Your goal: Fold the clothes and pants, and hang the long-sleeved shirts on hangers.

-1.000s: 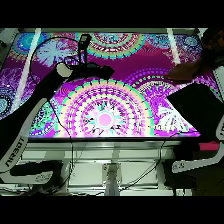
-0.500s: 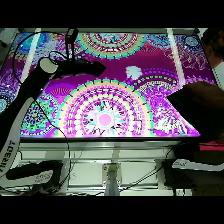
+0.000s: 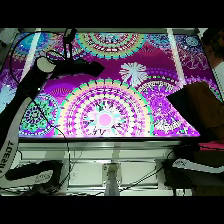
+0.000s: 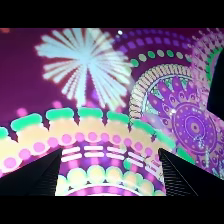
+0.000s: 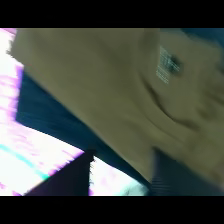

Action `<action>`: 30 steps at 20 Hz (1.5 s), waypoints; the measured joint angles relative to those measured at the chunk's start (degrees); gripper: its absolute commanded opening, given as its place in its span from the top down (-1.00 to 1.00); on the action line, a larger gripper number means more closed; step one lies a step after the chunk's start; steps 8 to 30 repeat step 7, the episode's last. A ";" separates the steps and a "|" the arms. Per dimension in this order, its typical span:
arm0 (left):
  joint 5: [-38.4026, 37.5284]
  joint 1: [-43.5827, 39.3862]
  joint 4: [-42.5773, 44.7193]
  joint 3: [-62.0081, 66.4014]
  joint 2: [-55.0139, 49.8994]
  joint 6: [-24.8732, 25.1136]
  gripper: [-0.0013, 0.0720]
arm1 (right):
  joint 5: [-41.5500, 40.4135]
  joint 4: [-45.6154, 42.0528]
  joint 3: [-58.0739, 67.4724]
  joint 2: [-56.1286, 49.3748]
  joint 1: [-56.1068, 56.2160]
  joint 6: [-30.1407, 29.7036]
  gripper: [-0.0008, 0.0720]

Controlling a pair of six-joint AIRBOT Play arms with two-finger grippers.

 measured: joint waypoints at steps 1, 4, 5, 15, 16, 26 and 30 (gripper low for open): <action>-0.04 0.00 0.00 0.00 0.00 0.00 -0.95 | -2.05 2.69 0.00 0.44 -0.04 -1.38 0.93; -0.11 0.00 0.00 0.00 0.00 0.00 -0.95 | -9.18 10.47 -0.02 2.84 -0.15 -5.77 0.93; -0.11 0.00 0.00 0.00 0.00 0.00 -0.95 | -11.72 12.07 -0.02 3.91 -0.15 -6.73 0.94; -0.11 0.00 0.00 0.00 0.02 0.00 -0.95 | -17.49 14.56 -0.02 6.69 -0.11 -8.11 0.94; -0.11 0.00 0.00 0.00 0.02 0.00 -0.95 | -17.49 14.56 -0.02 6.69 -0.11 -8.11 0.94; -0.11 0.00 0.00 0.00 0.02 0.00 -0.95 | -17.49 14.56 -0.02 6.69 -0.11 -8.11 0.94; -0.11 0.00 0.00 0.00 0.02 0.00 -0.95 | -17.49 14.56 -0.02 6.69 -0.11 -8.11 0.94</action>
